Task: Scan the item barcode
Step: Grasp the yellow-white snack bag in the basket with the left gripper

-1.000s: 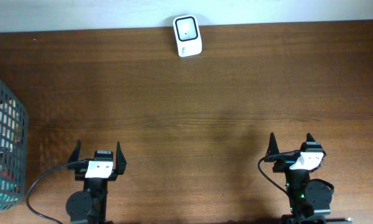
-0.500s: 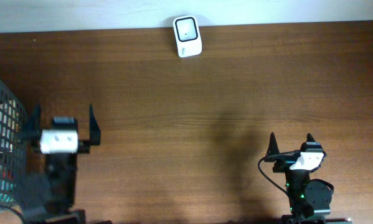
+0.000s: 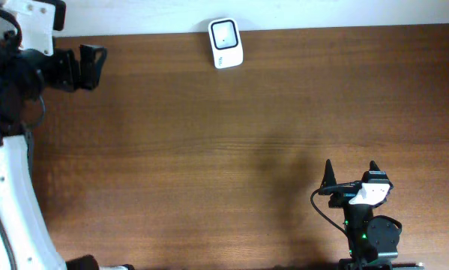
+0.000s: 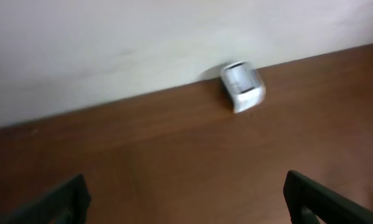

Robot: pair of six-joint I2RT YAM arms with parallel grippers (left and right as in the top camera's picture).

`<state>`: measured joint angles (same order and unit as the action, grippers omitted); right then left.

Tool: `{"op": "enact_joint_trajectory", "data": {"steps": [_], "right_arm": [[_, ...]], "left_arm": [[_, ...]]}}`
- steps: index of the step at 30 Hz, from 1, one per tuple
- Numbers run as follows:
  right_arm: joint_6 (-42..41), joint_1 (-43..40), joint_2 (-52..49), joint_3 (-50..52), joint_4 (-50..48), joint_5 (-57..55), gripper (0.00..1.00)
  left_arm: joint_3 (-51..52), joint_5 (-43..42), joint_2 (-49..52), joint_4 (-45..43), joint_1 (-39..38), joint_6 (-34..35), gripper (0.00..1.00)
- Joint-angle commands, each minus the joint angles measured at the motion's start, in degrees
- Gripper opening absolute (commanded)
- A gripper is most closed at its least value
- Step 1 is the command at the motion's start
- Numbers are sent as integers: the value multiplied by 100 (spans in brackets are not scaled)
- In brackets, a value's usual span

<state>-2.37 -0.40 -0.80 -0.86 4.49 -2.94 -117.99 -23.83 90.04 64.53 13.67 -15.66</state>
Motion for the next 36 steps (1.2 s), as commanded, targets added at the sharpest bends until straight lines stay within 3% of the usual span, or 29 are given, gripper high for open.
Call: {"op": "enact_joint_trajectory", "data": {"steps": [1, 3, 6, 11, 13, 20, 26, 32, 36], "right_arm": [[44, -37, 39, 22, 50, -70, 99], [44, -37, 39, 22, 50, -70, 99], [44, -37, 37, 22, 50, -70, 99], [44, -37, 39, 22, 50, -70, 99], [42, -37, 39, 22, 50, -70, 99], [44, -37, 39, 22, 50, -72, 99], [42, -37, 39, 22, 50, -72, 99], [44, -37, 39, 22, 50, -72, 99], [44, -37, 39, 22, 50, -70, 99]], "left_arm": [[-127, 1681, 17, -197, 804, 1362, 99], [-125, 2140, 17, -251, 1836, 2371, 99], [-109, 2153, 72, -229, 3176, 3285, 99], [-92, 2149, 715, 120, 4433, 3539, 100], [107, 2151, 1333, 518, 4725, 3536, 95], [1488, 1821, 2258, -214, 4824, 3447, 89], [3069, 1593, 2280, -1832, 4822, 3449, 86], [2992, 1309, 2275, -2221, 4406, 3246, 85], [2658, 1305, 2146, -2166, 4105, 3121, 90]]}}
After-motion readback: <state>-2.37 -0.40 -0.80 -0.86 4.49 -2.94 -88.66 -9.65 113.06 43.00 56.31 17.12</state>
